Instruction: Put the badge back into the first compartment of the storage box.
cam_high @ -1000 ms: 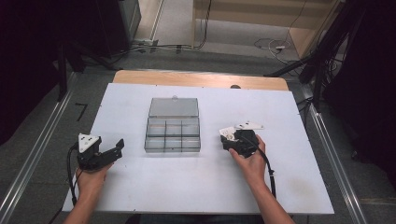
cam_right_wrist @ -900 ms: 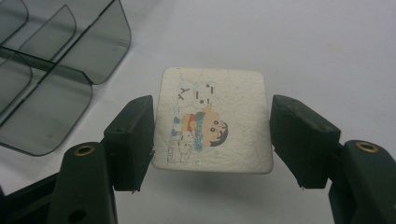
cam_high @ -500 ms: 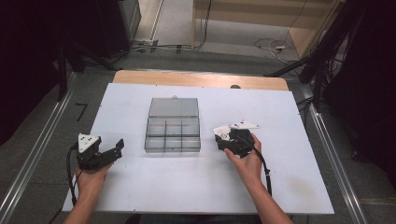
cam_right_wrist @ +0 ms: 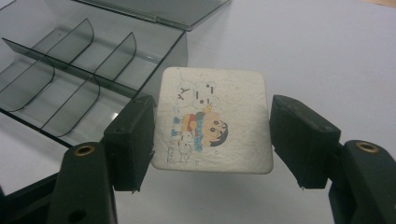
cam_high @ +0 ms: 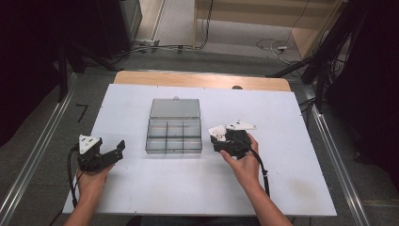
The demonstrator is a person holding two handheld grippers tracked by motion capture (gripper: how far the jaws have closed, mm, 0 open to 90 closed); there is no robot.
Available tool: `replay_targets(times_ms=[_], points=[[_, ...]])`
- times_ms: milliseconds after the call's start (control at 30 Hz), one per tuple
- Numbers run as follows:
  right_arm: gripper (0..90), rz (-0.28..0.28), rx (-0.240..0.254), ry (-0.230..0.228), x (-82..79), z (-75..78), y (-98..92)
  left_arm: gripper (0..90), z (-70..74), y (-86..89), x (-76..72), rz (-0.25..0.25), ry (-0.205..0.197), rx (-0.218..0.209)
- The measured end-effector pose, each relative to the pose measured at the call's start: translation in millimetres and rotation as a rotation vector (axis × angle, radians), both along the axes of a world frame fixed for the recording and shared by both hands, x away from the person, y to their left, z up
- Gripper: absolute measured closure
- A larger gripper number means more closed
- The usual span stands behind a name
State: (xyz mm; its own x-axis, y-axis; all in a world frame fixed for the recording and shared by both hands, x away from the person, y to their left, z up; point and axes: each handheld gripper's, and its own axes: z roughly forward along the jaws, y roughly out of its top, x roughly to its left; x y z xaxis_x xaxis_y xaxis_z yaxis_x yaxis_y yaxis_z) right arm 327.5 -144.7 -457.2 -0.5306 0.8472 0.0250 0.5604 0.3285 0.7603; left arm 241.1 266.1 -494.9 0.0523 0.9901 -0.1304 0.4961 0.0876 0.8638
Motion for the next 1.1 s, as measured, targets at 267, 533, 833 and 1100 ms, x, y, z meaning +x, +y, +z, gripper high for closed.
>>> replay_targets(times_ms=[267,533,833,1100], points=[[31.1,0.016,0.003,-0.001,-0.6,0.4,6.8,15.5,-0.4,0.8,-0.1,0.000,0.001,-0.004],[31.0,0.032,0.007,0.001,-1.1,2.2,14.8,15.5,-0.7,0.6,0.4,0.000,0.002,-0.003],[31.0,0.053,0.011,0.003,-1.4,2.9,26.3,15.5,-0.7,0.9,0.1,-0.001,0.002,-0.003],[31.1,0.073,0.014,-0.005,-1.4,6.9,36.9,15.5,-0.6,1.1,0.0,-0.001,0.002,-0.005]])
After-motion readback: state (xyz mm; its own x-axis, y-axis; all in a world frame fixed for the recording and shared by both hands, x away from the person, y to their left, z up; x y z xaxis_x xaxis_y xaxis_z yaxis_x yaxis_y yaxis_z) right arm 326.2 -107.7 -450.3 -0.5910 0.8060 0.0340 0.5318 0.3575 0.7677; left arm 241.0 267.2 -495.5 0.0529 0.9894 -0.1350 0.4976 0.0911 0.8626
